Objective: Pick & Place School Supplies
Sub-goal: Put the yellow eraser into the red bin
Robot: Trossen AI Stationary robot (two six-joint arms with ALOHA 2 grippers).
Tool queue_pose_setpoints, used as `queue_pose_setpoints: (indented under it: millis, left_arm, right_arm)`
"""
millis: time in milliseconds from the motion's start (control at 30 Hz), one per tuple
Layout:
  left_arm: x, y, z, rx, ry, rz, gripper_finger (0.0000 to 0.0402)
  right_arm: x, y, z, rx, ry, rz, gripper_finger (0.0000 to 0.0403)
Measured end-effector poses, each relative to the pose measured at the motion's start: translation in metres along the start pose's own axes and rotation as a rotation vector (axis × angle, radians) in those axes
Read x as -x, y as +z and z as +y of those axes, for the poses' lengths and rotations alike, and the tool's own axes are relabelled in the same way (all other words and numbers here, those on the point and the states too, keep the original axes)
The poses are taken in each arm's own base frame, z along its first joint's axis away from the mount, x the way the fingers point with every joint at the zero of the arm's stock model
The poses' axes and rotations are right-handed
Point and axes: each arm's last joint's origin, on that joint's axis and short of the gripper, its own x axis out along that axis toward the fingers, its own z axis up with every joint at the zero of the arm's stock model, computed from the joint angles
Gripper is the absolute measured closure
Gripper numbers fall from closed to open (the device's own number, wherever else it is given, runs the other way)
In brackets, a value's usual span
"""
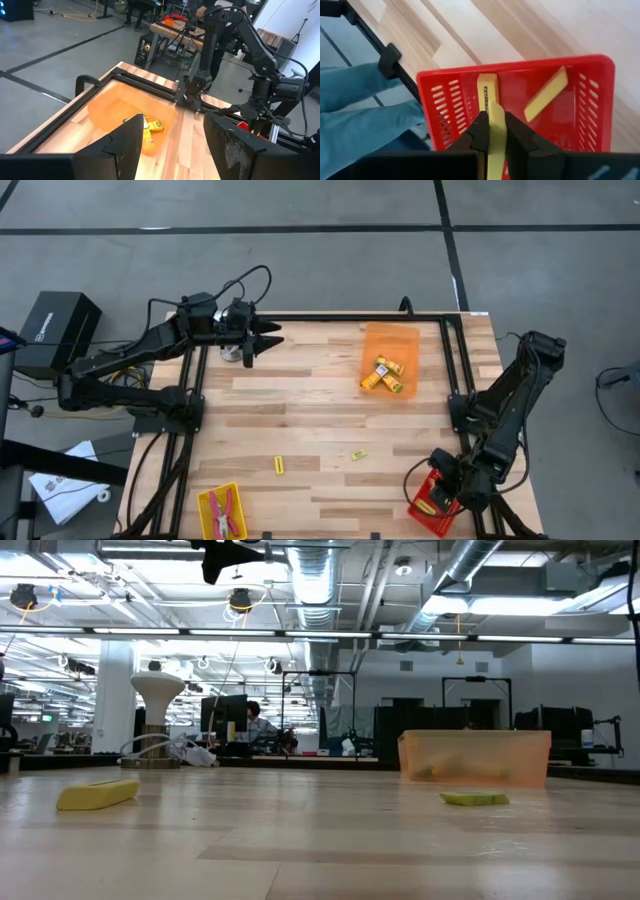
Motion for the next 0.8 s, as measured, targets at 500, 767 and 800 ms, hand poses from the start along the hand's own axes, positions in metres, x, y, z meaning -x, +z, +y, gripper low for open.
queue_pose_setpoints:
  millis: [500,767,800]
  left_arm:
    - [0.0000,0.0002,0.0000,0.002,0.000,-0.002,0.0198]
    - [0.0000,-0.0001,0.0000,0.003,0.000,0.001,0.0198]
    - [0.0000,-0.0009,0.0001,0.005,-0.001,0.010,0.0198]
  right_arm:
    - [-0.0025,0.0009,-0.0035,-0.048,-0.013,-0.005,0.0230]
    - [-0.0032,0.0072,0.0028,-0.090,0.051,-0.065,0.0207]
    - [-0.0034,0.0096,0.0053,-0.095,0.078,-0.095,0.0209]
